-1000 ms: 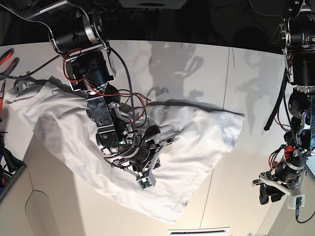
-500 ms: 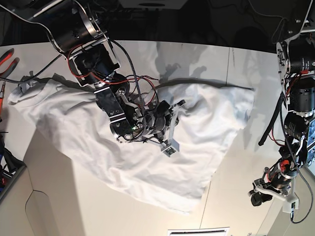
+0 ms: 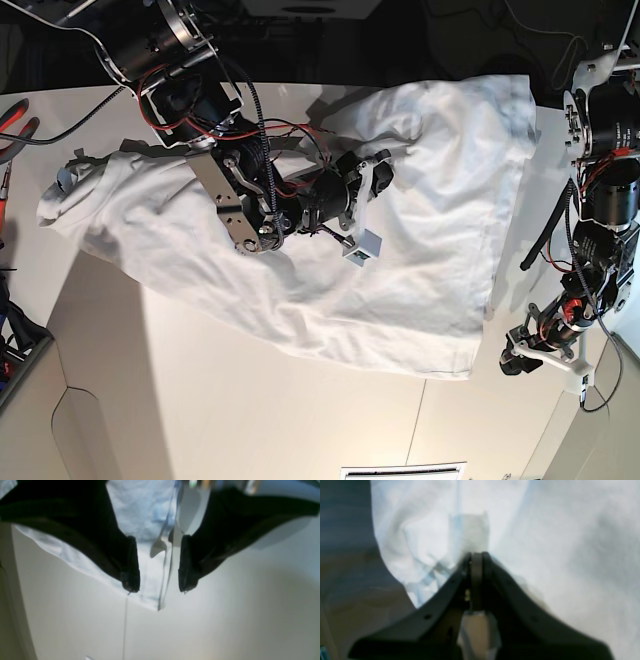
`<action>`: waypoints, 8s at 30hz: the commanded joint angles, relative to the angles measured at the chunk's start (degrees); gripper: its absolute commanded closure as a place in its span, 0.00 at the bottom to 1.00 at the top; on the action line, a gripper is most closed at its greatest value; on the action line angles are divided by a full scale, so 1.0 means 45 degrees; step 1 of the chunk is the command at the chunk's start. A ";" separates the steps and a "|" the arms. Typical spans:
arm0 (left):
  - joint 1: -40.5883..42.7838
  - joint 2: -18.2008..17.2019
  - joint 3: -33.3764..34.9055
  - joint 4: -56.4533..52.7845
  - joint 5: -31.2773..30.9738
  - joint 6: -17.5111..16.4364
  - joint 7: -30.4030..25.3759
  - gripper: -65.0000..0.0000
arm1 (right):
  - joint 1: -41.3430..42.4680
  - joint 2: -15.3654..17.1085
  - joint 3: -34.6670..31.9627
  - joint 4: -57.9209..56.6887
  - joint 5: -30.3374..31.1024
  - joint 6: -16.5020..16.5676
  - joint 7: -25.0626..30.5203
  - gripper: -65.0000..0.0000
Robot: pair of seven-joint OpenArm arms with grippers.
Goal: Layout the t-shirt on the table in an organized manner, then fold the t-shirt properly
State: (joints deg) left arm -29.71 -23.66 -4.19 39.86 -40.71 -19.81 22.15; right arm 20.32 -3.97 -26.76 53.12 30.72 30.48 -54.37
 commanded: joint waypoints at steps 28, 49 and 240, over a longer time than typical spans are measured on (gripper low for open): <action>-0.0486 0.1088 -0.0049 -0.0831 0.2793 0.0597 -0.2045 0.56 | -0.0787 0.0714 -0.0034 0.0029 0.0748 0.0214 -0.3313 1.00; -0.0525 0.1103 -0.0049 -0.2623 0.2822 -0.0228 -0.3915 0.56 | -0.1030 0.0738 -0.0034 0.0039 0.0763 0.0291 -0.3356 1.00; -0.0588 0.2001 0.1535 -0.4600 0.4386 -0.0714 -0.7427 1.00 | 0.0398 0.7538 0.8898 -0.1987 0.0772 0.0423 0.0981 1.00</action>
State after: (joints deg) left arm -30.94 -14.00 2.76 18.33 -20.69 -22.61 -10.61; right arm 21.43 29.36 13.13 43.53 33.95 32.18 -49.10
